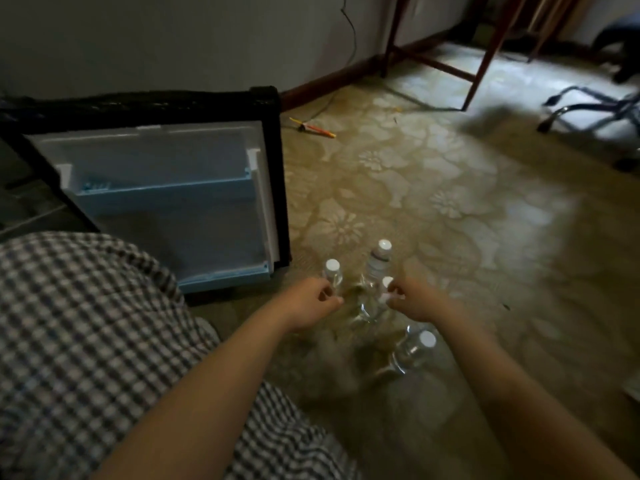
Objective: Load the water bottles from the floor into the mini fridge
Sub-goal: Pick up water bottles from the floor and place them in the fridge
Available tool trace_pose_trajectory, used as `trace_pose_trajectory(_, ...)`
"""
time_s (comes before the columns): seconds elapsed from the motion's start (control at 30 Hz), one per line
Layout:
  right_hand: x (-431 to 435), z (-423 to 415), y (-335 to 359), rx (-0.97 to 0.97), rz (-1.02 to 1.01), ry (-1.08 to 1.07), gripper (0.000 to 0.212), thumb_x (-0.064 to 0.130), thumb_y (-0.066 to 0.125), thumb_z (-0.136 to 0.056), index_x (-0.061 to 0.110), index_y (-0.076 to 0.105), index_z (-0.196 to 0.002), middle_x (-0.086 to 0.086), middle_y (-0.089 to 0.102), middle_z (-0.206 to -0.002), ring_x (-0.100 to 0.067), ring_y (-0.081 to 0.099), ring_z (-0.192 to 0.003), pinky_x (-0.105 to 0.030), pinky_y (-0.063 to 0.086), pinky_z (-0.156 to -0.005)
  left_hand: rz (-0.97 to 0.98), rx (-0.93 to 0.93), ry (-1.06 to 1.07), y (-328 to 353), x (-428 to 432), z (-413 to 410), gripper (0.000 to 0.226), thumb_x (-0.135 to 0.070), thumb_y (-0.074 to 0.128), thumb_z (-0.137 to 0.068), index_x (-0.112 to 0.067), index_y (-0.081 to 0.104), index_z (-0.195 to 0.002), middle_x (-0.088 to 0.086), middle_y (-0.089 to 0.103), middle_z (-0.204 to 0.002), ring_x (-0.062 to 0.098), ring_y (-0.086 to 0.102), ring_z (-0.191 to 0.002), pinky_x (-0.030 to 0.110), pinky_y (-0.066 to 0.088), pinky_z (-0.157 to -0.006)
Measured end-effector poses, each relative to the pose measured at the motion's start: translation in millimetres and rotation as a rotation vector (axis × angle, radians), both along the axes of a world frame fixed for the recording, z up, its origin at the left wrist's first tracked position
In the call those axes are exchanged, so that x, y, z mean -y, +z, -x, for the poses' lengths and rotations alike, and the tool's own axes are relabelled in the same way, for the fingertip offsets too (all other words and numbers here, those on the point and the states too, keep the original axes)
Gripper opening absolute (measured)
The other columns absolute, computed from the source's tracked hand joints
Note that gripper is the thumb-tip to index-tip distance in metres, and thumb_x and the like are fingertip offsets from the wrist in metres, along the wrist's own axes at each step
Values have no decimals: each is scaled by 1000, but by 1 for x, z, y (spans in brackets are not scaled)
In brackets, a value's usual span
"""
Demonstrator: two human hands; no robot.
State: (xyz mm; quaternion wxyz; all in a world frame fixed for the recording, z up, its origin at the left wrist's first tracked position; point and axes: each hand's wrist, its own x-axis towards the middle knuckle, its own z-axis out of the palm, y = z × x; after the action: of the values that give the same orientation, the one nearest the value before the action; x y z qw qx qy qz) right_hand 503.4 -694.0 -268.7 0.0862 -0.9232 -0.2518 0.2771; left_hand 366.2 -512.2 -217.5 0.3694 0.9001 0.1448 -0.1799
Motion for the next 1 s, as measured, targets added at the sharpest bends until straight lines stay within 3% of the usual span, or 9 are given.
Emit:
trace_pose_trajectory(0.17,42,8,-50,51,209,-123,47,35,50,-94,9,44,-132,-14,55,-130,-29,55,-118,-35,45,-94,77,-54,47,-33,20,-1,34,-37,49,-93,-13,57,-116,5,59,-114,18,55,-102,30,45,-87)
trace_pose_trajectory(0.33,63,24,-87,67,211,-213,37,33,48,-94,14,46,-126,-11,58,-121,-26,61,-103,-32,47,-77,94,-128,45,-49,30,2,36,-35,48,-94,-13,54,-123,6,57,-120,18,54,-108,31,45,-92)
trace_pose_trajectory(0.47,67,30,-96,120,171,-246,35,29,51,-93,18,42,-125,-10,60,-117,-27,63,-100,-34,50,-76,66,-151,28,-53,30,2,38,-36,49,-94,-13,53,-124,6,57,-122,18,54,-109,32,46,-94)
trace_pose_trajectory(0.7,59,35,-73,97,-130,-304,33,38,58,-88,19,53,-114,-5,66,-104,-23,64,-94,-40,54,-82,62,-172,6,-49,31,9,43,-34,53,-92,-16,48,-130,5,54,-130,18,52,-116,32,45,-99)
trace_pose_trajectory(0.8,43,34,-40,97,-336,-240,21,38,63,-84,24,54,-96,4,62,-85,-17,62,-81,-33,52,-69,68,-153,25,-44,26,10,48,-35,58,-89,-18,46,-132,4,50,-134,17,50,-119,30,44,-98)
trace_pose_trajectory(0.87,26,34,-10,122,-435,-170,19,36,65,-83,23,54,-89,9,57,-73,-11,56,-69,-23,41,-58,72,-104,43,-37,23,10,54,-35,63,-85,-20,44,-134,3,47,-138,17,48,-122,30,43,-100)
trace_pose_trajectory(1.0,-16,39,58,181,-596,-6,22,33,68,-82,22,52,-72,4,52,-65,-8,45,-58,-23,32,-54,116,76,67,-11,12,10,73,-33,72,-77,-27,34,-139,-3,36,-142,15,42,-126,32,39,-106)
